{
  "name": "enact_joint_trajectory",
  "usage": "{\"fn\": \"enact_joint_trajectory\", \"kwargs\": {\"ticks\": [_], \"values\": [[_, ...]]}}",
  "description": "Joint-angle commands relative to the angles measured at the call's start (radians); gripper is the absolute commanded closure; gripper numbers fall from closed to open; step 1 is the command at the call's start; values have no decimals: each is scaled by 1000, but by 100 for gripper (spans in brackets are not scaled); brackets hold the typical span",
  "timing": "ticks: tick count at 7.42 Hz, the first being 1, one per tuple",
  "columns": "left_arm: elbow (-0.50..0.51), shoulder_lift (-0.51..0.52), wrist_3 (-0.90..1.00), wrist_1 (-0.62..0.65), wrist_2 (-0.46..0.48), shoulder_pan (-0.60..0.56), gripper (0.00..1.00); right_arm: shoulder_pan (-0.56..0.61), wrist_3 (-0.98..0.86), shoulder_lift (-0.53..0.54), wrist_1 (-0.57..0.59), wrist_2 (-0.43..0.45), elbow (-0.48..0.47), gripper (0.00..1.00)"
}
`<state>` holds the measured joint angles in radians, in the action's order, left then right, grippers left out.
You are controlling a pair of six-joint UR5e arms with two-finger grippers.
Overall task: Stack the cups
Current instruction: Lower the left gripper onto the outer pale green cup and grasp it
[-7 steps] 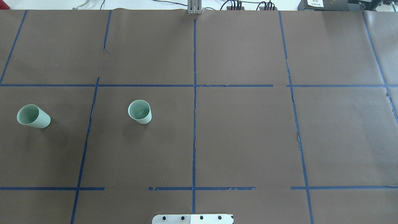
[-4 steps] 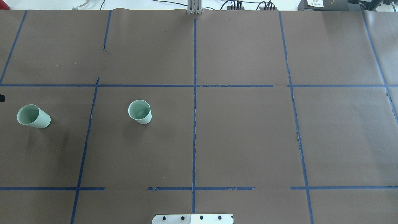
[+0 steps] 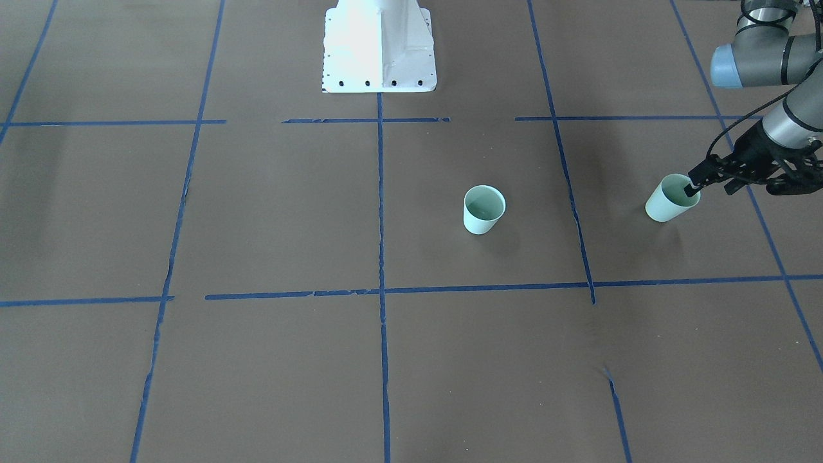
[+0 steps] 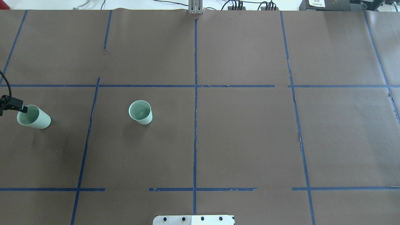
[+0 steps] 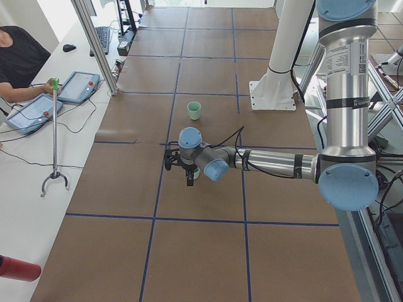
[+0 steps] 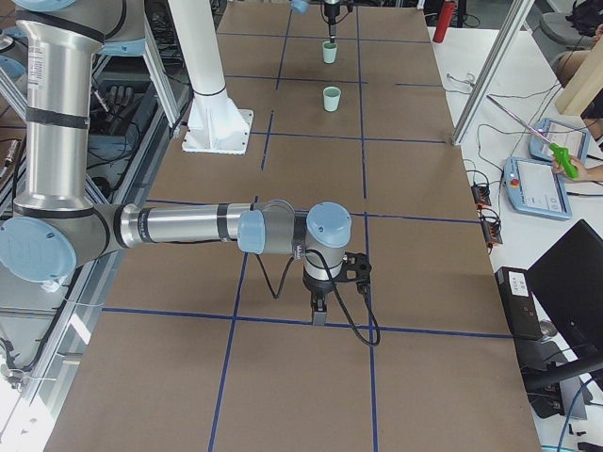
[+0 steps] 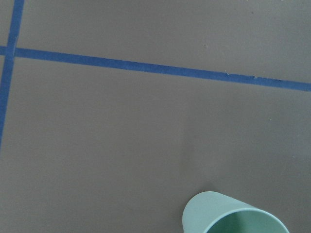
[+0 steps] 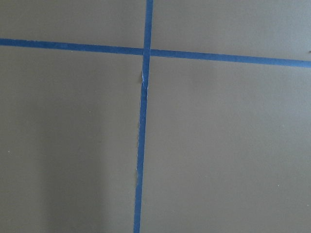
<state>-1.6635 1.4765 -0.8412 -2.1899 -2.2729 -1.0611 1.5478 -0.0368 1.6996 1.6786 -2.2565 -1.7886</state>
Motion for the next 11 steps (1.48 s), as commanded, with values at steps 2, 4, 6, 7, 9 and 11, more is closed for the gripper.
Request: {"fn": "enact_joint_trajectory", "kwargs": {"ticks": [2, 4, 6, 7, 9, 11], "values": [[23, 11, 1, -2, 3, 52, 0, 0, 0, 0, 0, 0, 0, 0], [36, 24, 4, -7, 10, 53, 68, 0, 0, 0, 0, 0, 0, 0], [27, 24, 5, -5, 10, 53, 100, 0, 0, 0, 0, 0, 0, 0], [1, 24, 1, -2, 10, 47, 100, 0, 0, 0, 1, 0, 0, 0], [-147, -5, 8, 89, -10, 20, 100, 0, 2, 0, 0, 0, 0, 0], [-324, 18, 13, 357, -23, -40, 100, 0, 0, 0, 0, 0, -1, 0]]}}
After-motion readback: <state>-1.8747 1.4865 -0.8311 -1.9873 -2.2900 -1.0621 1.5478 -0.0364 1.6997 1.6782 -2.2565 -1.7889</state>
